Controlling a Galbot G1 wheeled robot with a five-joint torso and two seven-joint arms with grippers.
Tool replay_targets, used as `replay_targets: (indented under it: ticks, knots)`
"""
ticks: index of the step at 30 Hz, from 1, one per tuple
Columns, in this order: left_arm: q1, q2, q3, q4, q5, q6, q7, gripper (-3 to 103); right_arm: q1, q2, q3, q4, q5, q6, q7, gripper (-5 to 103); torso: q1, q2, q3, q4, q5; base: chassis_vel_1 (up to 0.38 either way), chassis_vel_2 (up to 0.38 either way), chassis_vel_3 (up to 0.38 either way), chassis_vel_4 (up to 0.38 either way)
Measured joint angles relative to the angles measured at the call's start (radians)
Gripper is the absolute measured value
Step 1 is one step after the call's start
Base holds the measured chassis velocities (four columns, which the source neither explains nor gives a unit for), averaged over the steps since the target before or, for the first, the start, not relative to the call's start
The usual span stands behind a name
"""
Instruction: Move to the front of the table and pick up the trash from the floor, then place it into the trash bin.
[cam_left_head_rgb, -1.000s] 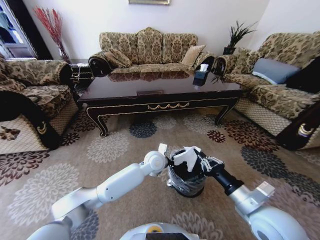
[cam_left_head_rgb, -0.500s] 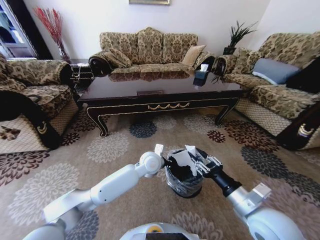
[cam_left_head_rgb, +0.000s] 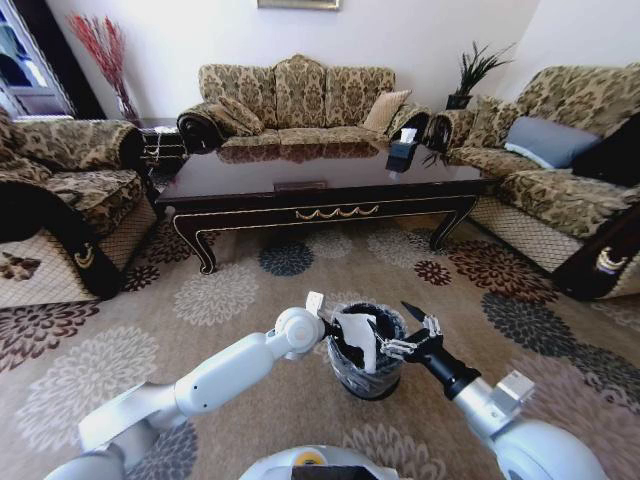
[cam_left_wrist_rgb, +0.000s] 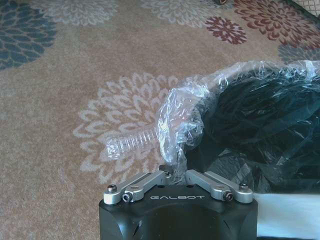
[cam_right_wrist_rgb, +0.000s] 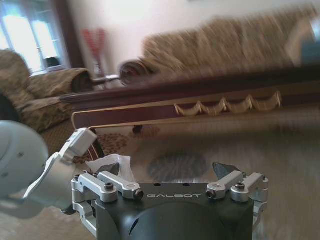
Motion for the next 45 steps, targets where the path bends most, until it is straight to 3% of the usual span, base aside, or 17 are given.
replay_targets:
  ticks: [1, 2, 6, 11, 15, 19, 25, 33, 45]
  knots:
    - [0.001, 0.002, 0.001, -0.003, 0.000, 0.000, 0.000, 0, 0.030, 0.007, -0.016, 0.000, 0.136, -0.039, 0.064, 100, 0.000, 0.000, 0.000, -0.0002, 0.0002, 0.000, 0.000, 0.000, 0.000]
    - [0.001, 0.002, 0.003, -0.005, 0.000, 0.000, 0.000, 0, 0.058, 0.011, -0.020, 0.000, 0.209, -0.053, 0.102, 100, 0.000, 0.000, 0.000, 0.0002, 0.0003, 0.000, 0.000, 0.000, 0.000]
    - [-0.011, 0.002, 0.020, -0.006, -0.002, 0.000, 0.001, 0, 0.088, 0.018, 0.015, 0.000, 0.316, -0.086, 0.176, 100, 0.000, 0.000, 0.000, 0.0003, 0.0002, 0.000, 0.000, 0.000, 0.000]
    - [-0.011, 0.002, 0.023, -0.002, -0.003, 0.000, 0.002, 0, 0.087, 0.009, 0.054, 0.000, 0.261, -0.128, 0.187, 100, 0.000, 0.000, 0.000, 0.0001, 0.0002, 0.000, 0.000, 0.000, 0.000]
    - [-0.010, 0.001, 0.022, 0.000, -0.003, 0.000, 0.002, 0, 0.074, 0.010, 0.060, 0.000, 0.154, -0.229, 0.245, 100, 0.000, 0.000, 0.000, 0.0000, 0.0002, 0.000, 0.000, 0.000, 0.000]
    - [-0.008, 0.003, 0.022, -0.004, -0.003, 0.000, 0.002, 0, 0.077, 0.007, 0.079, 0.000, 0.126, -0.236, 0.244, 100, 0.000, 0.000, 0.000, 0.0000, 0.0002, 0.000, 0.000, 0.000, 0.000]
    - [-0.006, 0.012, 0.018, -0.012, -0.002, 0.000, 0.002, 0, 0.075, 0.002, 0.098, 0.000, 0.166, -0.260, 0.245, 100, 0.000, 0.000, 0.000, 0.0002, 0.0002, 0.000, 0.000, 0.000, 0.000]
    - [0.003, 0.023, 0.000, -0.038, -0.005, 0.000, 0.005, 0, 0.053, 0.026, 0.027, 0.000, 0.100, -0.277, 0.237, 100, 0.000, 0.000, 0.000, 0.0001, 0.0001, 0.000, 0.000, 0.000, 0.000]
    - [0.028, 0.091, -0.045, -0.101, -0.028, 0.000, 0.022, 0, 0.055, 0.033, 0.006, 0.000, 0.095, -0.275, 0.241, 100, 0.000, 0.000, 0.000, 0.0001, 0.0001, 0.000, 0.000, 0.000, 0.000]
